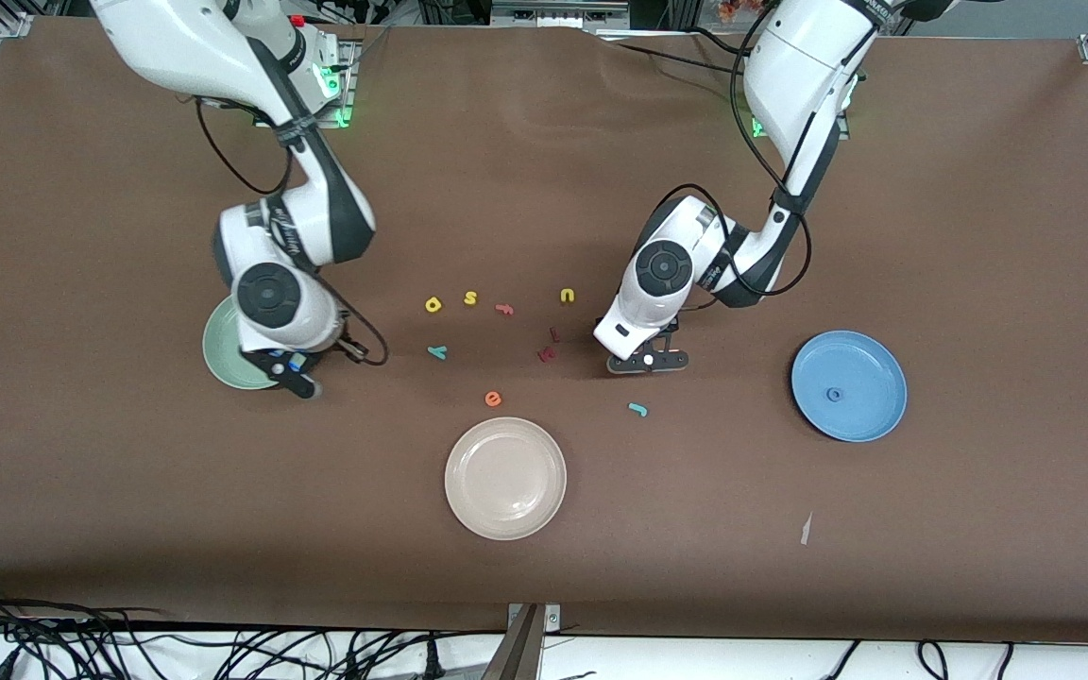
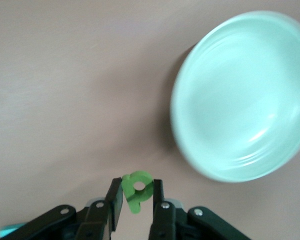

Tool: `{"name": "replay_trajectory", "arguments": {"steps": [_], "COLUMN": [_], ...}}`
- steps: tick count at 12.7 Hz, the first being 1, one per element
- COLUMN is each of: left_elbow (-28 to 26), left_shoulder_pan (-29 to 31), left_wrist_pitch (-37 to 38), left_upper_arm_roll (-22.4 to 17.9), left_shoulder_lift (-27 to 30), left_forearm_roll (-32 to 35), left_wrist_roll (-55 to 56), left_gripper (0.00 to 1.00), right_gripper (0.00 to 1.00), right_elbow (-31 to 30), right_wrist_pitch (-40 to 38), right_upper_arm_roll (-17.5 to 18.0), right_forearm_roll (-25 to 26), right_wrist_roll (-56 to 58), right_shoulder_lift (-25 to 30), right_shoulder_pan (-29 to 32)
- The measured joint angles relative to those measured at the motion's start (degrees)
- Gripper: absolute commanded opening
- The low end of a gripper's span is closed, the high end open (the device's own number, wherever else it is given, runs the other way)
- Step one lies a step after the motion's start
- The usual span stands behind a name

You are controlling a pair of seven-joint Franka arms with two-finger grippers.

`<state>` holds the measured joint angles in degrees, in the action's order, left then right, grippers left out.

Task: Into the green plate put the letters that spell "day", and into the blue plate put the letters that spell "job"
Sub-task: 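Grasp the p with the left gripper while the right gripper carries the letter, then drop the p on the blue plate while the right gripper releases the letter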

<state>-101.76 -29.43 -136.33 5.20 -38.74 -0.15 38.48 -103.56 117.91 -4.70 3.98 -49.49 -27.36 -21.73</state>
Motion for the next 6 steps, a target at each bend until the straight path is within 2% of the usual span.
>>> {"name": "replay_trajectory", "arguments": {"steps": [2,3,4,6], "left_elbow": [0.0,0.0,0.1,0.4], "left_shoulder_pan": [0.0,0.0,0.0,0.3], "left_wrist_pitch": [0.0,0.0,0.0,0.8], "left_upper_arm_roll": [0.0,0.0,0.0,-0.7], "left_shoulder_lift": [0.0,0.0,0.1,0.2], "left_forearm_roll": [0.0,0.0,0.1,1.6], "left_wrist_roll": [0.0,0.0,0.0,-0.5], "left_gripper": [0.2,0.18,0.17,0.17], "right_gripper": [0.2,0.56,1.0,1.0], "right_elbow": [-2.1,-4.3,-6.9,-11.5], "right_wrist_pitch": [-0.9,0.6,3.3,7.8], "right_upper_arm_roll": [-4.4,-6.1,-7.4,-8.0], "right_forearm_roll": [0.0,0.0,0.0,-0.4], "right_wrist_roll": [7.7,10.6,12.7,14.1], "right_shoulder_lift": [0.8,0.8,0.7,0.5], "right_shoulder_pan": [0.1,0.2,0.4,0.7]}}
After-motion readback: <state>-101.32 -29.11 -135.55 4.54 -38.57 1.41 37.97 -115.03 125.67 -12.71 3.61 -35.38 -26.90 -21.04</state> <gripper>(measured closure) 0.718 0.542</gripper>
